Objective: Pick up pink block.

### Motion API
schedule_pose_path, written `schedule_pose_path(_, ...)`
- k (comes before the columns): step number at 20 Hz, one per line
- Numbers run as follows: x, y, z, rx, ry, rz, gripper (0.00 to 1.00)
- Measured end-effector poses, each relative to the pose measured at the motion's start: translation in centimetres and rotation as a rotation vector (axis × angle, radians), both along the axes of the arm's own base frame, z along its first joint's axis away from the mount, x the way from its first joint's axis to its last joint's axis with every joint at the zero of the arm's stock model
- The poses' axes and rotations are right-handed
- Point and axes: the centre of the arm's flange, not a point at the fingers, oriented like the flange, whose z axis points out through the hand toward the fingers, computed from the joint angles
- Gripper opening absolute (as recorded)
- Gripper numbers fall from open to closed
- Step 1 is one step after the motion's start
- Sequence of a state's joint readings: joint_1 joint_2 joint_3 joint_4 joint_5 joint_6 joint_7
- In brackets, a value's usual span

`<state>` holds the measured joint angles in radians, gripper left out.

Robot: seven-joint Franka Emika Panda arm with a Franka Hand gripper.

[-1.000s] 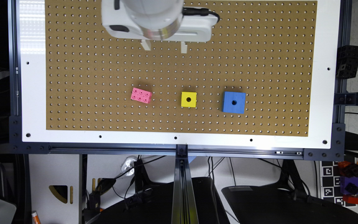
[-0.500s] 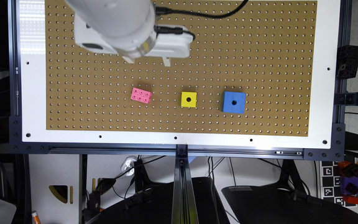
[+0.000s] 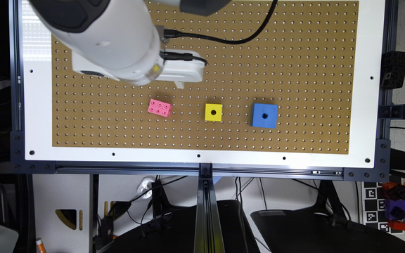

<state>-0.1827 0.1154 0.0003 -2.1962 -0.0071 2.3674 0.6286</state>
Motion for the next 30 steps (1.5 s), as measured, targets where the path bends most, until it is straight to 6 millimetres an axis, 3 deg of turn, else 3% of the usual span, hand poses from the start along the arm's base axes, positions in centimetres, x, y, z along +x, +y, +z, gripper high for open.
schedule_pose_path(9, 0.9, -2.2, -0.2, -0.003, -0.005, 0.0, 1.0)
schedule_pose_path(16, 0.9, -2.3, -0.4, -0.003, -0.002, 0.001, 1.0)
schedule_pose_path(22, 1.5, -2.5, -5.3, 0.002, 0.015, 0.001, 1.0)
schedule_pose_path(26, 1.6, -2.5, -6.1, 0.002, 0.018, 0.001, 1.0)
schedule_pose_path(30, 1.7, -2.5, -9.1, 0.004, 0.023, 0.002, 1.0)
